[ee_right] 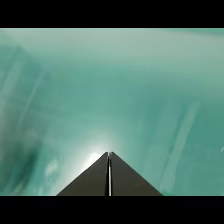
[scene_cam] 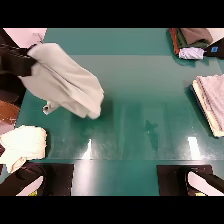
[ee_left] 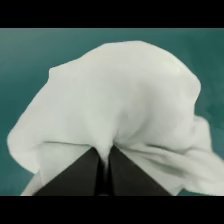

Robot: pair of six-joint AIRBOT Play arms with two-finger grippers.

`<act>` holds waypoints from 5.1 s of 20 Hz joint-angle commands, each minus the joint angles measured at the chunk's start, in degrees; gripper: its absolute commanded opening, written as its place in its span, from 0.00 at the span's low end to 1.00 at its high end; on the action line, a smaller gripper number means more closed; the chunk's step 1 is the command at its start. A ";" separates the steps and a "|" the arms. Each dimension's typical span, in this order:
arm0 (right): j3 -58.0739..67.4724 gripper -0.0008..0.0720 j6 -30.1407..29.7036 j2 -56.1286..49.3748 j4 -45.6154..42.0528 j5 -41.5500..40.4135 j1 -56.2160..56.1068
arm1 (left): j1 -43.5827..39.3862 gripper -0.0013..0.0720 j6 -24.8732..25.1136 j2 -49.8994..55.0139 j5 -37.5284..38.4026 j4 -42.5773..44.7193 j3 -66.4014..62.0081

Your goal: Fold the shirts.

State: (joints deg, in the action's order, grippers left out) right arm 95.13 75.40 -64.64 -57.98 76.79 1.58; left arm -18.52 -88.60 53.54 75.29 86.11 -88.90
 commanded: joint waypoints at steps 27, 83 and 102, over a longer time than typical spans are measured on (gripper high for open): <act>-4.50 0.03 0.02 -0.02 -0.11 -0.70 -0.04 | 7.39 0.82 13.90 33.22 -23.02 -30.47 24.28; 23.91 0.03 1.75 3.08 -6.56 6.84 -5.16 | 7.39 0.05 20.20 -3.10 -15.52 -12.76 -21.77; 1.49 0.03 3.04 -29.94 -6.03 -17.97 -10.82 | 7.39 0.05 11.63 40.44 -17.97 1.84 -8.33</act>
State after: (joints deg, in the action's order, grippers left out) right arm 97.19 78.19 -89.52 -64.55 64.07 -8.82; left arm -11.11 -74.15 86.85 59.57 87.02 -98.06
